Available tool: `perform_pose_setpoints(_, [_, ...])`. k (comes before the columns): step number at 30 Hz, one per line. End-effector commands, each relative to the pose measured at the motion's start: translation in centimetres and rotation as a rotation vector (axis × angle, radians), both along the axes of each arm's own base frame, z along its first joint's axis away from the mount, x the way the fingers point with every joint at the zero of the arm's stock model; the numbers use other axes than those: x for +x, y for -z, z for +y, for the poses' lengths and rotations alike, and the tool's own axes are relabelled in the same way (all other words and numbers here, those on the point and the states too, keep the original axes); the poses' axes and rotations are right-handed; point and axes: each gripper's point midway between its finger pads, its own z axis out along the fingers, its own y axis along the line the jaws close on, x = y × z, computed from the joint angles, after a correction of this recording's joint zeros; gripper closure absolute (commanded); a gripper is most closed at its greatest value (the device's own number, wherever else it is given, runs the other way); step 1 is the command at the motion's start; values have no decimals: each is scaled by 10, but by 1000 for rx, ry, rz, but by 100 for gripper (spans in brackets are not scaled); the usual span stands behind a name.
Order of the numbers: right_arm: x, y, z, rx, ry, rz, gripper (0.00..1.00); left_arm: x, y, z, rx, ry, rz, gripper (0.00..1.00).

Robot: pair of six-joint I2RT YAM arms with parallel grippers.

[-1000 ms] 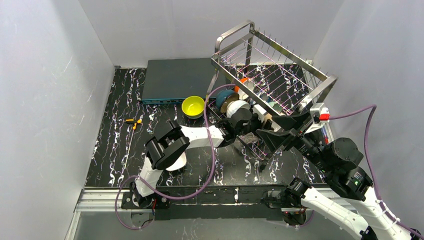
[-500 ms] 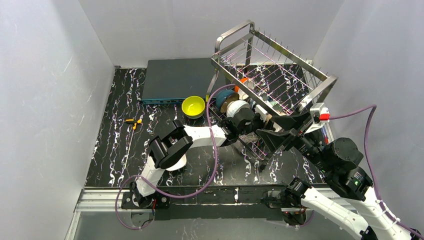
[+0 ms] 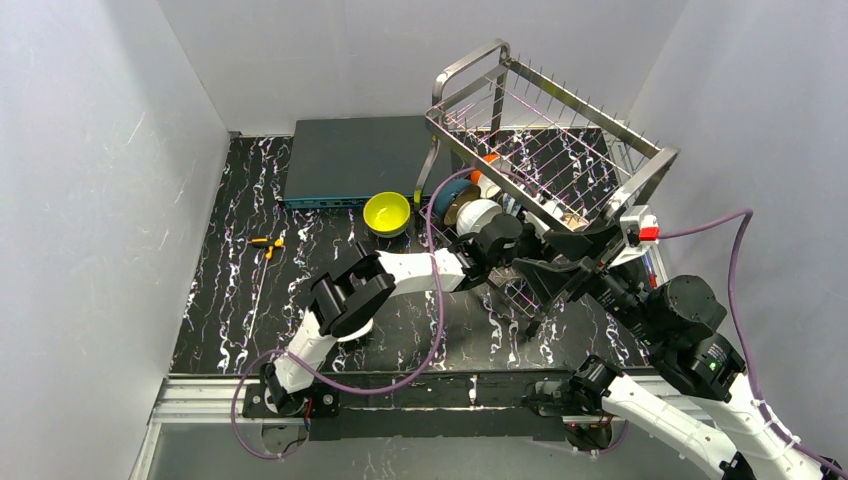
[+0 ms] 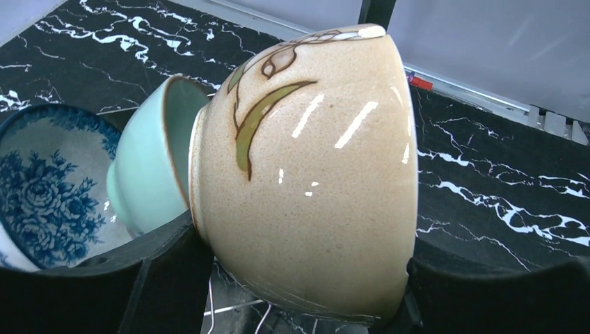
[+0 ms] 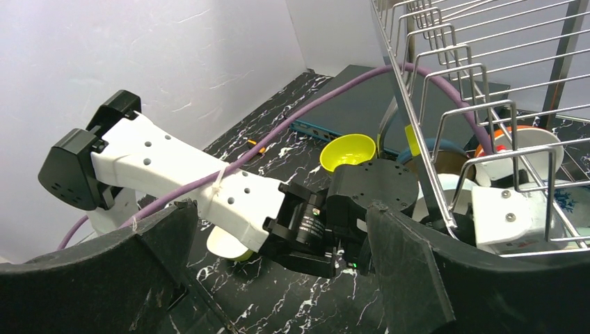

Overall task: Load the bowls into the dish rack
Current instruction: Place the bowl in the dish rack.

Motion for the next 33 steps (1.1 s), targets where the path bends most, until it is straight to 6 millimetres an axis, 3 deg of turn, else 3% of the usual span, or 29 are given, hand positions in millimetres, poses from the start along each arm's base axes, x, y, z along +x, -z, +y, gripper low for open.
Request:
perform_pose_setpoints(1, [-3, -20, -9, 48, 18, -28, 1, 15, -62, -13, -128, -35, -148, 100])
perform_pose_setpoints(9, [1, -14, -13, 31, 53, -11, 1, 13, -73, -8, -120, -59, -186, 100])
perform_pose_setpoints(20, [3, -13, -14, 25, 63, -4, 1, 14, -78, -25, -90, -87, -283, 100])
perform_pose_setpoints(26, [3, -11, -14, 22, 66, 1, 1, 18, -66, -30, -85, -98, -269, 100])
perform_pose_setpoints(33, [3, -9, -15, 18, 69, 4, 1, 8, -51, -46, -67, 8, -287, 100])
